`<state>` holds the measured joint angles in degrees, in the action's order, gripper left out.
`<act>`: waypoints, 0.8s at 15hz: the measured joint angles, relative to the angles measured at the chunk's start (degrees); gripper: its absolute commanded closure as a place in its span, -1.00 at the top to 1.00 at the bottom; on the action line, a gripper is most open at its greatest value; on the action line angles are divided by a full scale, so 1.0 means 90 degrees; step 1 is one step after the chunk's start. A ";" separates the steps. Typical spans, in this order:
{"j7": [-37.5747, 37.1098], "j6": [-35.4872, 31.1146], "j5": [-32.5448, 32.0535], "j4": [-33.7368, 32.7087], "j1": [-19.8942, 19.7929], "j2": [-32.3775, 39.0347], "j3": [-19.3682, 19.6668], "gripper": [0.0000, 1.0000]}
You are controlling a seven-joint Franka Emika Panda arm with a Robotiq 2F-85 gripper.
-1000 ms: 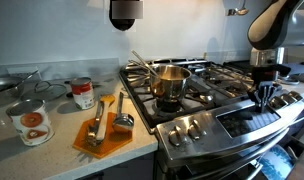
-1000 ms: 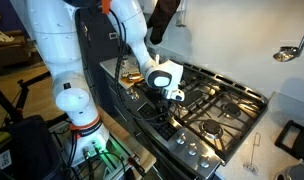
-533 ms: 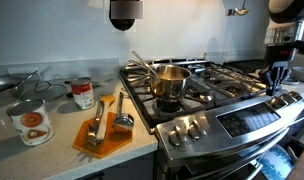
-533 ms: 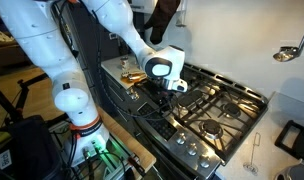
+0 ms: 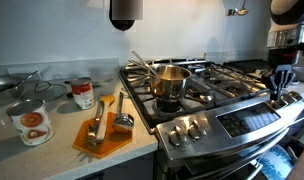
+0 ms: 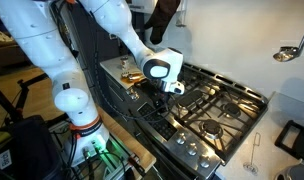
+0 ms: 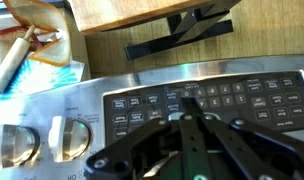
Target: Press three buttons on the stove
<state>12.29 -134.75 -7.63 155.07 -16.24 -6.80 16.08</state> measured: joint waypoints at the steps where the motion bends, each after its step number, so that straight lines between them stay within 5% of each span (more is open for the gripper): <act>1: 0.0000 -0.0001 0.0000 0.0000 0.0000 0.0061 0.0000 -1.00; 12: -0.0181 -0.0861 0.0042 -0.0101 0.0001 0.1180 -0.0001 -1.00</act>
<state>10.66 -142.50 -7.25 154.15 -16.23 3.82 16.07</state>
